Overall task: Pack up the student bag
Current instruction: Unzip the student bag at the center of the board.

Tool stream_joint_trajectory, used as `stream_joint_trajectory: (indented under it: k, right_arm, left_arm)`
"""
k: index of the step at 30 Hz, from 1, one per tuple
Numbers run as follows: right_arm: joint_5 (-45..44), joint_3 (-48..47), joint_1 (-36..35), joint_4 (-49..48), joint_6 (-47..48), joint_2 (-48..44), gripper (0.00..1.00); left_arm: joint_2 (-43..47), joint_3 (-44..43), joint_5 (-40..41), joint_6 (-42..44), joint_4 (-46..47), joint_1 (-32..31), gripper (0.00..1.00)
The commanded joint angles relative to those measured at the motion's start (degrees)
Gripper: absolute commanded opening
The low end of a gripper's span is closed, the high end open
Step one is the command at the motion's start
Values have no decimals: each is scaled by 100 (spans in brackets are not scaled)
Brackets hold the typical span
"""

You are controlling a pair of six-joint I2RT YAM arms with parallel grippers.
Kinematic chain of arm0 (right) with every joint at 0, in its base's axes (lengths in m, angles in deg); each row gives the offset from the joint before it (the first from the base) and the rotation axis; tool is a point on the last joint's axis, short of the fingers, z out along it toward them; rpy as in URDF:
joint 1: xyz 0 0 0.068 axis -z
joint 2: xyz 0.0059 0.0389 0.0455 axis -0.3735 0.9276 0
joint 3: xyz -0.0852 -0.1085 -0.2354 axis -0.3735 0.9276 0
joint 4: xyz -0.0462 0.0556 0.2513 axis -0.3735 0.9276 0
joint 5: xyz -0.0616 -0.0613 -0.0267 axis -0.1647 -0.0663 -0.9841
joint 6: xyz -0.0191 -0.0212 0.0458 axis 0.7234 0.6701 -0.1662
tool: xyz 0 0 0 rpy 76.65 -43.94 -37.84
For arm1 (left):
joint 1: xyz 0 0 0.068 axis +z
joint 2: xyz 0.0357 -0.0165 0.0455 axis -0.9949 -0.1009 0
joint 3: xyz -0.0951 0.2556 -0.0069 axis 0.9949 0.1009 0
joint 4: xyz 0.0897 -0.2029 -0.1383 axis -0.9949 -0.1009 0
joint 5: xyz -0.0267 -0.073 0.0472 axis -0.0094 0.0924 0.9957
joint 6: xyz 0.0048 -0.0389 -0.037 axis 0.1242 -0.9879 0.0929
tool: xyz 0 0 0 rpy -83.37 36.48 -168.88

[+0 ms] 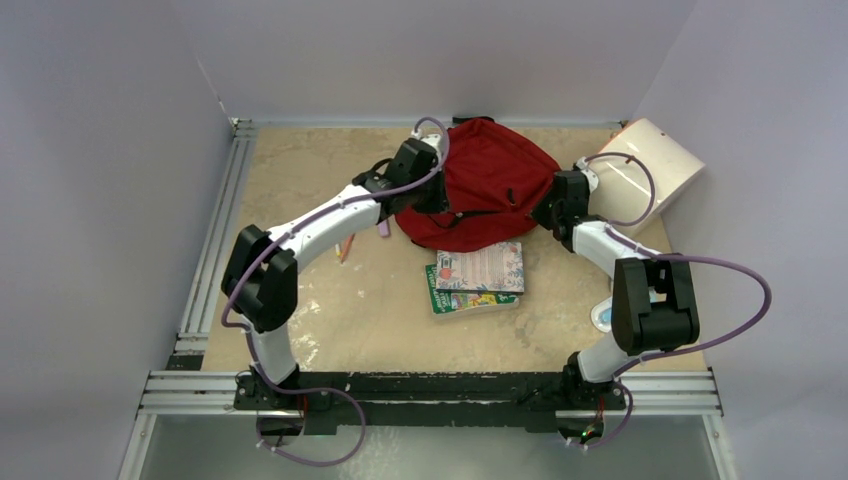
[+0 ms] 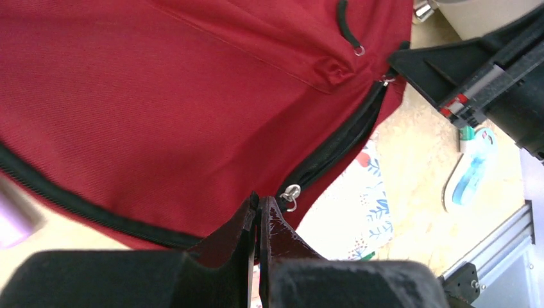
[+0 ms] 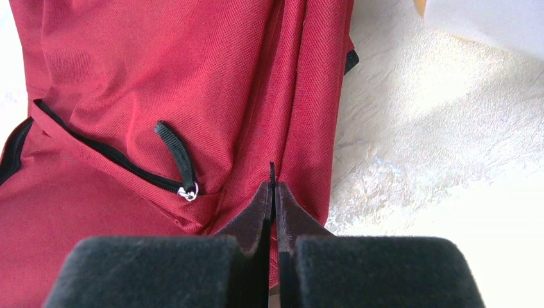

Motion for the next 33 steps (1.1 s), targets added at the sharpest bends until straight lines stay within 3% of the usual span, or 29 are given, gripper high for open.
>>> stream_joint_trajectory:
  k: [1, 14, 20, 24, 26, 33]
  right_arm:
    - [-392, -206, 176, 8, 138, -1, 0]
    - [-473, -159, 212, 7, 147, -52, 0]
    - [-111, -145, 216, -89, 470, -334, 0]
    - [94, -169, 218, -155, 791, -869, 27]
    - [115, -238, 221, -144, 937, -1094, 35]
    - [1337, -384, 162, -94, 1191, -1495, 44]
  left_arm:
    - [536, 143, 419, 342, -43, 433, 0]
    - [867, 298, 1295, 934, -174, 765, 0]
    - [886, 214, 940, 1181, -35, 758, 0]
    - [897, 189, 587, 1232, 90, 688, 0]
    - [856, 130, 536, 1261, 106, 576, 0]
    - [709, 13, 321, 1137, 136, 417, 0]
